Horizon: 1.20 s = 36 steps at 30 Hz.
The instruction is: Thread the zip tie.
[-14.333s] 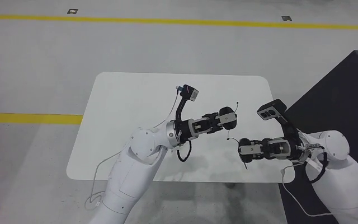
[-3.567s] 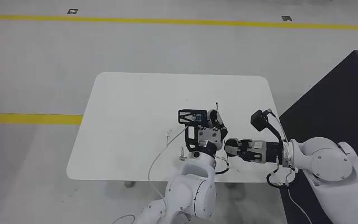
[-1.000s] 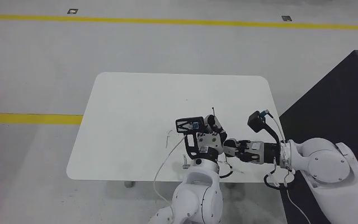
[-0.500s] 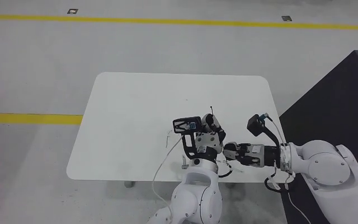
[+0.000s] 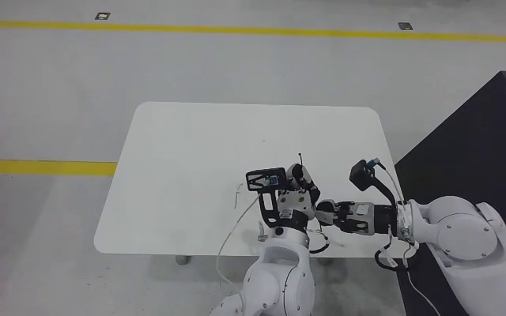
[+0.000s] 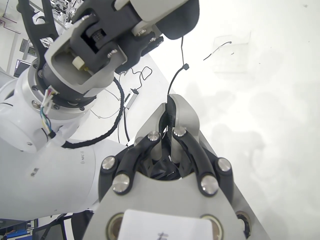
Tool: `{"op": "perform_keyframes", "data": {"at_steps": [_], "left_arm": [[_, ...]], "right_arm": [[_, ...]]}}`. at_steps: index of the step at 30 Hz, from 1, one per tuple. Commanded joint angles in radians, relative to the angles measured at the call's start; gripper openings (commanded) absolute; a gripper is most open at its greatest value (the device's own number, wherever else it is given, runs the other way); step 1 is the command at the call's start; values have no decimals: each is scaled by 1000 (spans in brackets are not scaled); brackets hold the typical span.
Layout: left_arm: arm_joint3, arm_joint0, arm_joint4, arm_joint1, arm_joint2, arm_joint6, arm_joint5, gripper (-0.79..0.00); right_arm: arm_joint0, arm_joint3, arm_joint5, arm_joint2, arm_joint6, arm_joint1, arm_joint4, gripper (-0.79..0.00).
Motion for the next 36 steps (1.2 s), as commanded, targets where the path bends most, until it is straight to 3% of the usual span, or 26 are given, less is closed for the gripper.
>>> {"op": "perform_keyframes", "data": {"at_steps": [1,9,20,36], "left_arm": [[-3,4,-2,3,0,2,-7,-785],[-10,16,-2,10,-2,-5,-37,-785],[5,-13,-9,-9,-3,23,38,-785],[1,-3,2,-10,-21,29,44,-785]], "right_arm": [[0,2,-1,1,2,1,2,-785],[-5,-4,-3,8,4,5,10,-785],[16,40,17,11,-32,8,-8,-785],[15,48,19,34,-35,10,-2,-785]]}}
